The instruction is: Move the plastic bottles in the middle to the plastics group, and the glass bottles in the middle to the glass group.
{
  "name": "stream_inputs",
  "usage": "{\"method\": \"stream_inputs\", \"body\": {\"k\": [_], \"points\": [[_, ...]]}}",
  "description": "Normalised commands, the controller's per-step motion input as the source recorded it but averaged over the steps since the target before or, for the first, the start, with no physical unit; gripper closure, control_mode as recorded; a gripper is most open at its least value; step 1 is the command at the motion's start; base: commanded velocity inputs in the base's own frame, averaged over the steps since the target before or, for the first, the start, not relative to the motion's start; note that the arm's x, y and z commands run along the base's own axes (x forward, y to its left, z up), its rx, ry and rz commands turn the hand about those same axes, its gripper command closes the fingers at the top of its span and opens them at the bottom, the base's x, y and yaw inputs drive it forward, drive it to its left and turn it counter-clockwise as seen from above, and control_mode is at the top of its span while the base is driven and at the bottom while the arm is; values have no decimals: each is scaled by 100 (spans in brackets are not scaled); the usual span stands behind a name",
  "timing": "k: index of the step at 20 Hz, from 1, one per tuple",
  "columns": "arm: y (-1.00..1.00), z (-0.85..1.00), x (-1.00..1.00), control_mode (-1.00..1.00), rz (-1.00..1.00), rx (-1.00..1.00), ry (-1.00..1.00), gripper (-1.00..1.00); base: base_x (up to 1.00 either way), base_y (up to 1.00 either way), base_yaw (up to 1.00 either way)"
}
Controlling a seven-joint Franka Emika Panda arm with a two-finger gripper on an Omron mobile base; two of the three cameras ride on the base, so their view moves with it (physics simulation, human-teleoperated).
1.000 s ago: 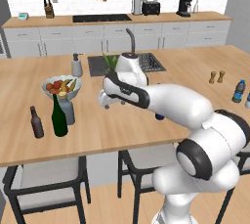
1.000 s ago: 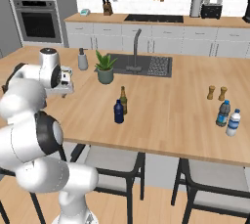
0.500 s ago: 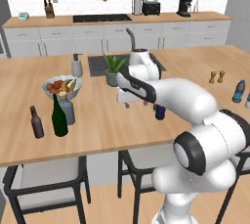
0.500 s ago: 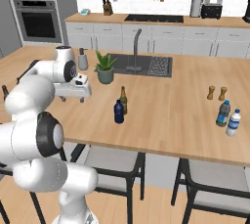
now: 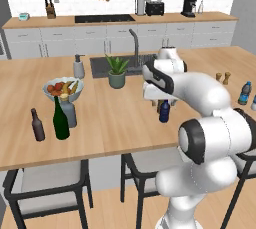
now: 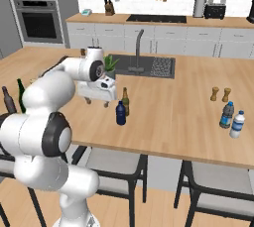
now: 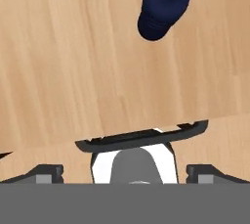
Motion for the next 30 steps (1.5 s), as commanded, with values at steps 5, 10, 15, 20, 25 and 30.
{"method": "stream_inputs", "body": {"k": [5,10,15,20,25,30], "points": [[-63,-25,0,-100,-3,4,-26,-100,0,0,0],[-21,-1,6,-100,0,0,-15,-100,0,0,0],[-3,0,53,-100,0,0,-1,-100,0,0,0],[-14,0,35,-100,1,0,0,-100,0,0,0],[-5,-1,15,-100,1,0,0,-100,0,0,0],[0,-19,14,-100,0,0,0,-100,0,0,0]]}}
